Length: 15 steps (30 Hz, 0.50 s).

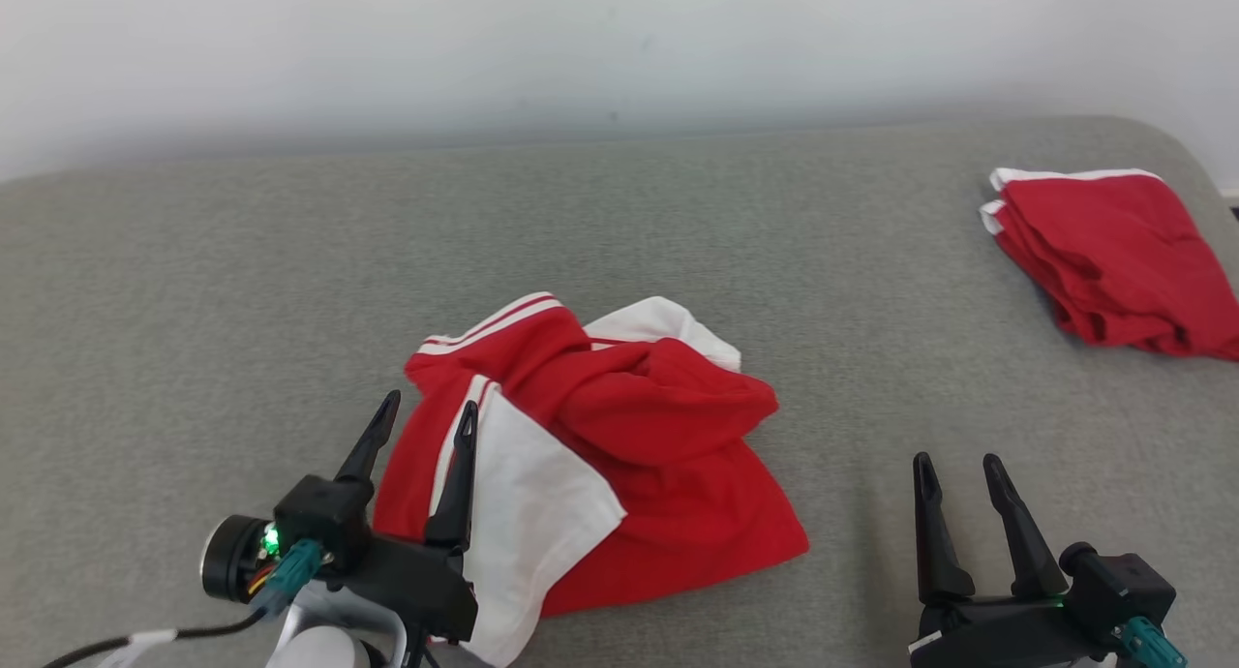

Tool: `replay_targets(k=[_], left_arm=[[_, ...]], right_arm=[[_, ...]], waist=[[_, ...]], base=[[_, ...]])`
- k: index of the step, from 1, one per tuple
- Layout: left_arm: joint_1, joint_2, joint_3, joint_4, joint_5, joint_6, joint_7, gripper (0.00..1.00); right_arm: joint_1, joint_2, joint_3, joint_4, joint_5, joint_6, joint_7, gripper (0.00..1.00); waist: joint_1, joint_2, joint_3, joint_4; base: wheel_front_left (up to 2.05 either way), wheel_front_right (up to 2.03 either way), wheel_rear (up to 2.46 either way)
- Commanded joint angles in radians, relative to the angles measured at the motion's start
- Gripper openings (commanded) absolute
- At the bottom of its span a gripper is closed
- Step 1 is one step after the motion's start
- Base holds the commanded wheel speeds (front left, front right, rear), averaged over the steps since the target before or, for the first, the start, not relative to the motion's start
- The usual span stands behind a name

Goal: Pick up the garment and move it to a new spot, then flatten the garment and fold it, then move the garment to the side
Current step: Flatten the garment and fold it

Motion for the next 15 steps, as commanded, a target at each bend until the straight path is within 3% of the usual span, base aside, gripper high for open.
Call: replay_targets(k=[1,11,13,15], left_arm=[[-0.015,0.007,-0.007,0.018,0.017,0.006,0.017,1.00],[-0.038,0.029,-0.034,0.102,0.062,0.053,0.102,1.00],[-0.043,0.033,-0.031,0.115,0.061,0.061,0.108,0.38],[-0.049,0.031,-0.029,0.126,0.051,0.060,0.107,0.00]], right_arm=[[-0.001,0.000,-0.003,0.002,0.010,-0.003,-0.001,1.00],[0.003,0.000,-0.007,0.002,0.023,-0.003,-0.001,1.00],[0.002,0.000,-0.008,0.002,0.023,-0.003,-0.001,1.00],[-0.002,0.000,-0.011,0.001,0.022,-0.003,-0.001,1.00]], waist=[[0.0000,0.0000,0.013,-0.042],[0.0000,0.0000,0.037,-0.109],[0.0000,0.0000,0.038,-0.111],[0.0000,0.0000,0.038,-0.109]], base=[[0.00,0.00,0.00],[0.00,0.00,0.00],[0.00,0.00,0.00],[0.00,0.00,0.00]])
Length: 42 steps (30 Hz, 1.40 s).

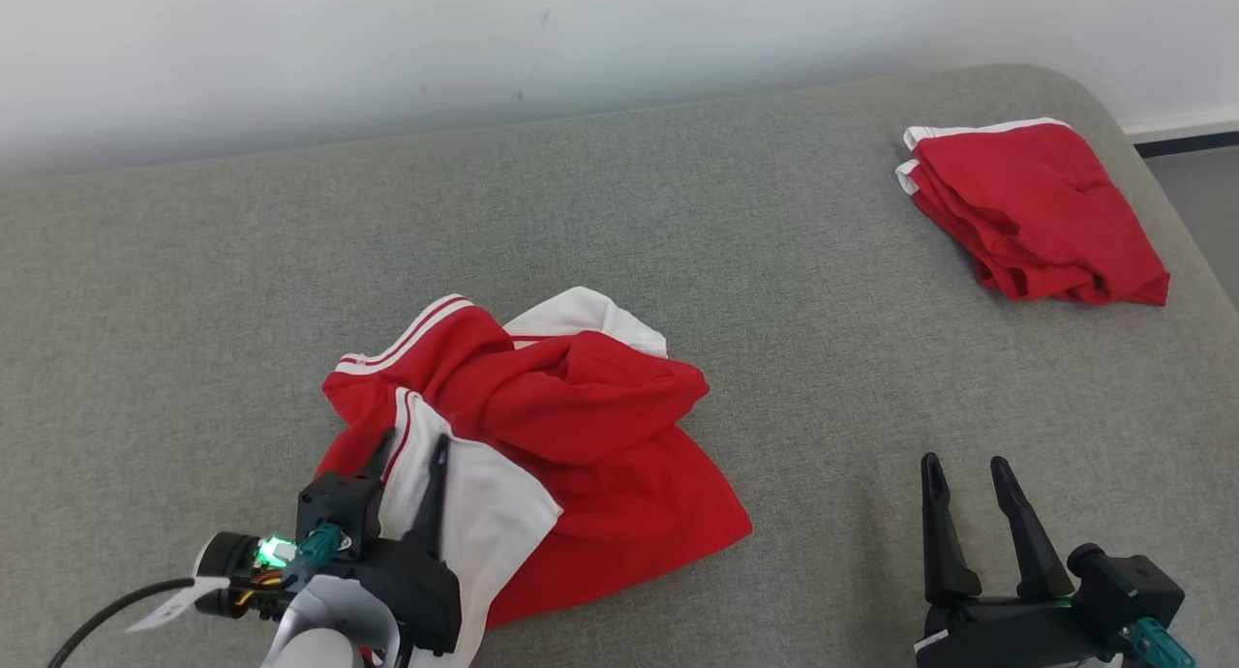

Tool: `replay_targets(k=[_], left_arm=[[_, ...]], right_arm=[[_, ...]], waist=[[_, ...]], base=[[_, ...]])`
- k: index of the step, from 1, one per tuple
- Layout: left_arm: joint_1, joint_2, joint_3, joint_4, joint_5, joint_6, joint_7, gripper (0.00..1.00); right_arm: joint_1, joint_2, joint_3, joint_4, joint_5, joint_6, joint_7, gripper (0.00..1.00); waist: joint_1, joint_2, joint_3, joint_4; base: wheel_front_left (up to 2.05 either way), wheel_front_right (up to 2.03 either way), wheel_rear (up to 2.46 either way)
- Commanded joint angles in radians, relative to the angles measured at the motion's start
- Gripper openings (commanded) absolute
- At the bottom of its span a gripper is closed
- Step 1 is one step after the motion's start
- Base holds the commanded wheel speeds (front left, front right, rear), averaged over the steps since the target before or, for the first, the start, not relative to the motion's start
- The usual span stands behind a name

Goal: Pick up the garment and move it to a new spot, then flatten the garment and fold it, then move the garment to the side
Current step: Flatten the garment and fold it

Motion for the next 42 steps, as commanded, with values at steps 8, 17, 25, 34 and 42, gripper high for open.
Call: replay_targets(k=[8,17,25,34,42], left_arm=[[-0.027,-0.023,0.015,-0.011,-0.050,-0.018,-0.050,0.00],[0.046,-0.034,0.066,-0.128,-0.130,-0.015,-0.090,0.00],[0.218,-0.032,0.133,-0.165,-0.215,-0.004,-0.126,0.00],[0.289,-0.037,0.215,-0.071,-0.256,0.005,-0.180,0.00],[0.284,-0.044,0.247,0.005,-0.242,-0.025,-0.188,0.22]], right_arm=[[0.006,0.000,-0.021,-0.009,-0.011,-0.003,-0.001,1.00],[0.014,0.000,-0.017,-0.009,-0.015,-0.003,-0.001,1.00],[0.011,0.000,-0.015,-0.005,-0.023,-0.003,-0.001,1.00],[0.022,0.000,-0.011,0.017,-0.035,-0.003,-0.001,1.00],[0.032,0.000,-0.007,0.024,-0.036,-0.003,-0.001,1.00]], waist=[[-0.0001,-0.0001,-0.016,0.047],[-0.0001,-0.0001,-0.025,0.146],[-0.0001,-0.0001,-0.027,0.193],[-0.0001,-0.0001,-0.045,0.202],[-0.0001,-0.0001,-0.060,0.213]], base=[[0.00,0.00,0.00],[0.00,0.00,0.00],[0.00,0.00,0.00],[0.00,0.00,0.00],[0.00,0.00,0.00]])
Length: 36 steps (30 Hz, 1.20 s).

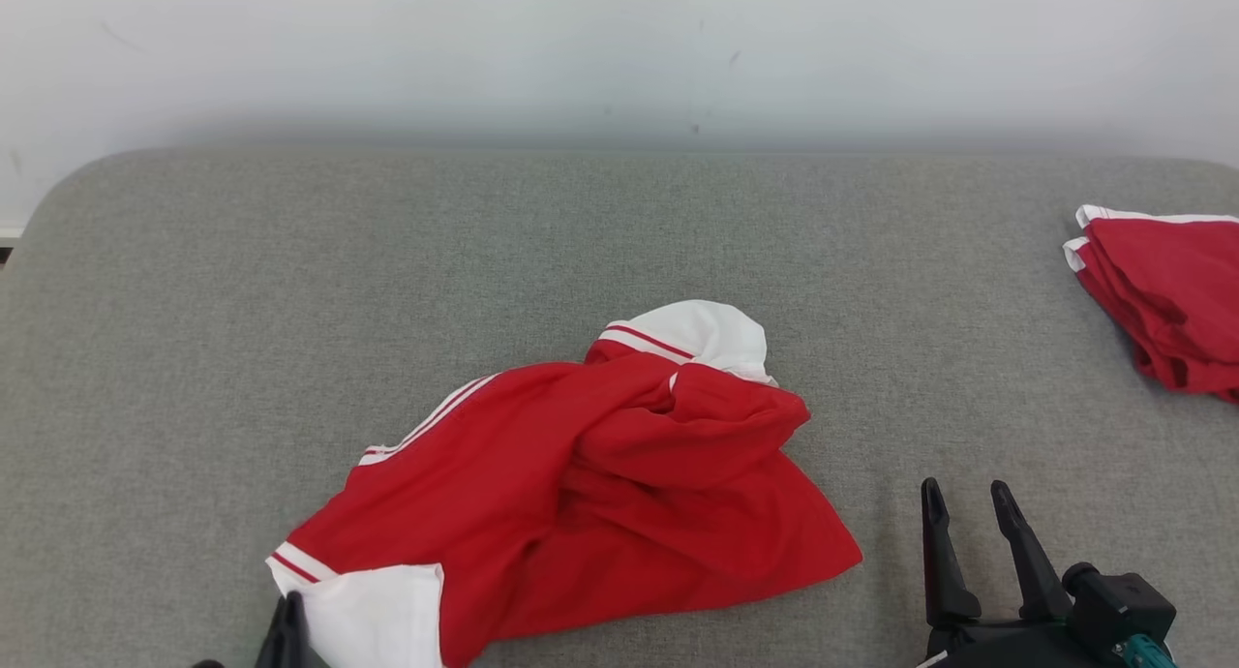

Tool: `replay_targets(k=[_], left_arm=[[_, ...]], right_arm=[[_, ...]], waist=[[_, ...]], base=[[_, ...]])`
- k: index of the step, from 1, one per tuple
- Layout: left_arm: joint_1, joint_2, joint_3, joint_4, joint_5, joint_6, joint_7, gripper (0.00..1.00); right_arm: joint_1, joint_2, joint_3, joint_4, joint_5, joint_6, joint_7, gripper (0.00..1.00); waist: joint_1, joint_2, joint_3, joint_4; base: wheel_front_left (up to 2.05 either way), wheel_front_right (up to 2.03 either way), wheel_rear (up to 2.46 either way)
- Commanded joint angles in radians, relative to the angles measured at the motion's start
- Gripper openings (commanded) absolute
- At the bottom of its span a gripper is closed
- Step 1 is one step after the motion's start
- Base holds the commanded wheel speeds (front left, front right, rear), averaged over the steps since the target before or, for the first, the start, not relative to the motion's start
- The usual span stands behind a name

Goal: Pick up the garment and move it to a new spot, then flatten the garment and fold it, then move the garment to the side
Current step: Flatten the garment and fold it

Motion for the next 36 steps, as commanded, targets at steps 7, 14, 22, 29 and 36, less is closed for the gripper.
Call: replay_targets(k=[7,14,22,29,36], left_arm=[[-0.010,-0.029,0.100,-0.110,0.069,-0.019,-0.006,1.00],[0.005,-0.053,0.122,-0.213,0.160,-0.050,-0.006,1.00],[0.024,-0.070,0.111,-0.233,0.245,-0.058,-0.006,1.00],[0.018,-0.073,0.102,-0.221,0.249,-0.056,-0.006,1.00],[0.012,-0.074,0.073,-0.210,0.206,-0.038,-0.006,1.00]], right_arm=[[0.020,0.000,0.006,0.006,0.002,-0.003,-0.001,1.00],[-0.007,0.000,0.036,0.018,-0.008,-0.003,-0.001,1.00],[-0.116,-0.015,0.128,0.094,-0.016,-0.003,0.000,1.00],[-0.262,-0.057,0.218,0.297,0.067,-0.003,0.031,1.00],[-0.382,-0.099,0.340,0.450,0.209,-0.003,0.056,0.00]], waist=[[0.0000,0.0000,-0.014,0.027],[0.0000,0.0000,-0.019,0.041],[0.0000,0.0000,-0.019,0.059],[0.0000,0.0000,-0.025,0.097],[0.0000,0.0000,-0.026,0.142]], base=[[0.00,0.00,0.00],[0.00,0.00,0.00],[0.00,0.00,0.00],[0.00,0.00,0.00],[0.00,0.00,0.00]])
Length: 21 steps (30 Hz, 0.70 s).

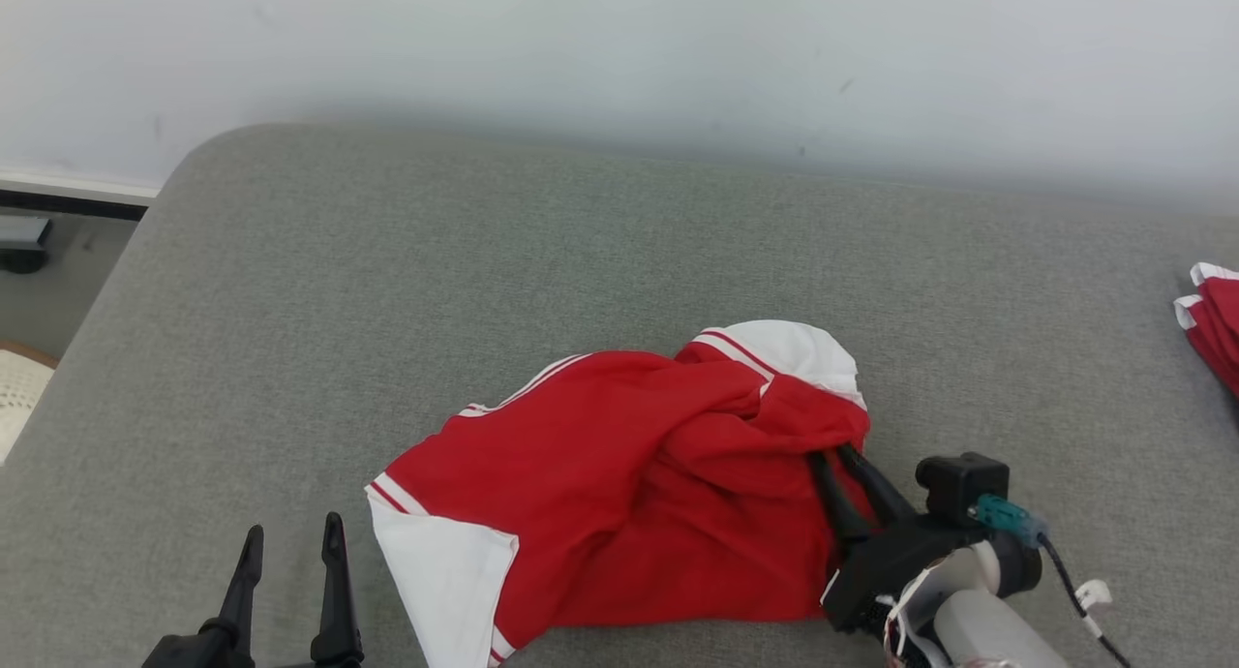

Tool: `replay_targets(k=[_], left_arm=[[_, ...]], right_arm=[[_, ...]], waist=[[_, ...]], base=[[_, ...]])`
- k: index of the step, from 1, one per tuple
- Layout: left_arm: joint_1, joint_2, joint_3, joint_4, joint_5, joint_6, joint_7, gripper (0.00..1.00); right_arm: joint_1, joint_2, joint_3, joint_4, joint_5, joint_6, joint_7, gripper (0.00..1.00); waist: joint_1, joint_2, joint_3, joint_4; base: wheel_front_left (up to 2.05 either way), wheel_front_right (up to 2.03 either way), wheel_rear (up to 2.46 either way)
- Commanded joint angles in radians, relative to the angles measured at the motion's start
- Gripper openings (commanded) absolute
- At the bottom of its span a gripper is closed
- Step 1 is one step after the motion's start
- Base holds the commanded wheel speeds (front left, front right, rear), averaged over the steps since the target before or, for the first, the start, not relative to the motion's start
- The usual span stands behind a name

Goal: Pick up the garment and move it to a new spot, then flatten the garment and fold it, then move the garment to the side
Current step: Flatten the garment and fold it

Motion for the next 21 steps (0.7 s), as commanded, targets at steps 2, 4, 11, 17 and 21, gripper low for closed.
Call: replay_targets(k=[2,4,11,17,21], left_arm=[[0.003,-0.001,-0.005,0.001,-0.014,0.008,-0.003,1.00],[0.007,-0.001,-0.007,0.000,-0.019,0.013,-0.003,1.00],[-0.014,-0.001,-0.020,0.003,-0.034,0.019,-0.003,1.00],[-0.014,0.000,-0.033,0.002,-0.051,0.026,-0.003,1.00],[-0.006,0.000,-0.034,0.005,-0.054,0.030,-0.003,1.00]], right_arm=[[-0.043,-0.029,0.013,0.010,0.025,-0.003,-0.021,0.00],[-0.080,-0.047,0.026,0.015,0.036,-0.003,-0.032,0.00],[-0.242,-0.118,0.028,-0.004,0.075,-0.003,-0.052,0.00],[-0.269,-0.148,0.073,0.002,0.143,-0.003,0.010,0.91],[-0.245,-0.163,0.109,-0.003,0.163,-0.003,0.033,1.00]], waist=[[0.0000,0.0000,0.002,0.008],[0.0000,0.0000,0.006,0.007],[0.0000,0.0000,0.023,0.007],[0.0000,0.0000,0.029,0.006],[0.0000,0.0000,0.026,-0.003]], base=[[0.00,0.00,0.00],[0.00,0.00,0.00],[0.00,0.00,0.00],[0.00,0.00,0.00],[0.00,0.00,0.00]])
